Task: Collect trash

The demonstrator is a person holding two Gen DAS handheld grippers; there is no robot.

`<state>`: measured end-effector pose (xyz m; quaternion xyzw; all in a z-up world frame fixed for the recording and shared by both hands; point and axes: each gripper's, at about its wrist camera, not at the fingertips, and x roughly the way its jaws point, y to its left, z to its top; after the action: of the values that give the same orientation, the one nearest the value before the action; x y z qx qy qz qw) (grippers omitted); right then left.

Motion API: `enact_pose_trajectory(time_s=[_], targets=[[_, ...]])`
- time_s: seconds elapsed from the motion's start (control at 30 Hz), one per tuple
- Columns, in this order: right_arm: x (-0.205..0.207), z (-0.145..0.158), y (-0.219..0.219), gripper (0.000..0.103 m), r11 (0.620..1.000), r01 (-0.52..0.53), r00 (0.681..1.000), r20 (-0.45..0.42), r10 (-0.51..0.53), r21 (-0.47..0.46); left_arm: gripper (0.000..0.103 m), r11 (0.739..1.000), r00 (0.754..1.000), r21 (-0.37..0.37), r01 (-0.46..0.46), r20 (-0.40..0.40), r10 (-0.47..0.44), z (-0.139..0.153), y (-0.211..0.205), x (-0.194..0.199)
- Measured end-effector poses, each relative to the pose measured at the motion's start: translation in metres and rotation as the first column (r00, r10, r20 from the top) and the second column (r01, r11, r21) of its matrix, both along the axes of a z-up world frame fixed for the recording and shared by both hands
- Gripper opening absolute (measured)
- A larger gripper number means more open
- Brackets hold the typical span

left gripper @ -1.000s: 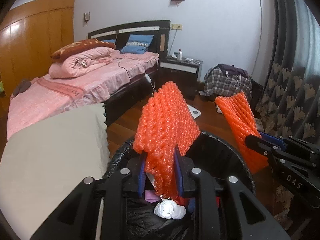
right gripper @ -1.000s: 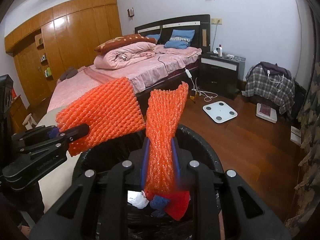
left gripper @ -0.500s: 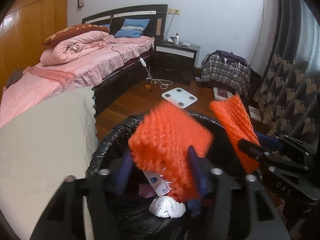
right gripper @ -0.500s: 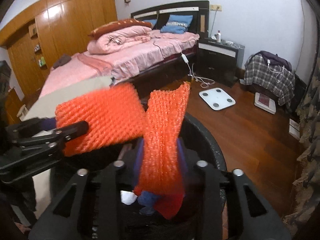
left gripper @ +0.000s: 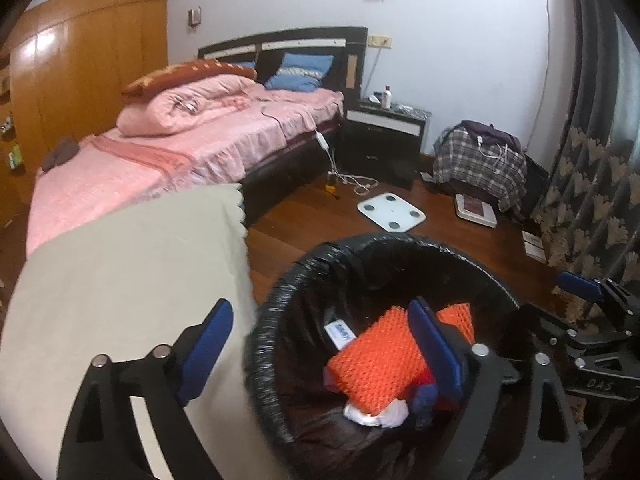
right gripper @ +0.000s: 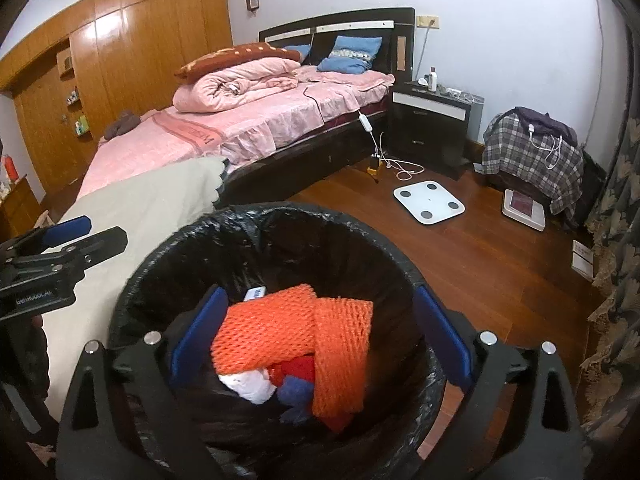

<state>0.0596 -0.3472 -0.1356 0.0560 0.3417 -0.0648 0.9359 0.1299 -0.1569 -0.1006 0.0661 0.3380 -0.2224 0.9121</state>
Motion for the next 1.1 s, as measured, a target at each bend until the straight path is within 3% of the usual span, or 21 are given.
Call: enact_pose_trajectory(time_s=[0.27, 0.7, 1.1], targets=[[-0.015, 0.038, 0.026, 0.096, 0.999, -0.053, 0.997, 0.065, 0.052, 0.012, 0.097, 0.999, 0.997, -0.003, -0.054, 0.061, 0.054, 0.031, 0.03, -0.024], [-0.047, 0.102, 0.066, 0.097, 0.992, -0.123, 0.983, 0.139, 0.122, -0.007, 0.097, 0.992, 0.981, -0.015, -0.125, 0.148, 0.126, 0.081, 0.07, -0.071], [-0.068, 0.136, 0.086, 0.097, 0.989, -0.142, 0.973, 0.181, 0.145, -0.029, 0.097, 0.988, 0.967, -0.046, -0.15, 0.202, 0.156, 0.113, 0.087, -0.102]])
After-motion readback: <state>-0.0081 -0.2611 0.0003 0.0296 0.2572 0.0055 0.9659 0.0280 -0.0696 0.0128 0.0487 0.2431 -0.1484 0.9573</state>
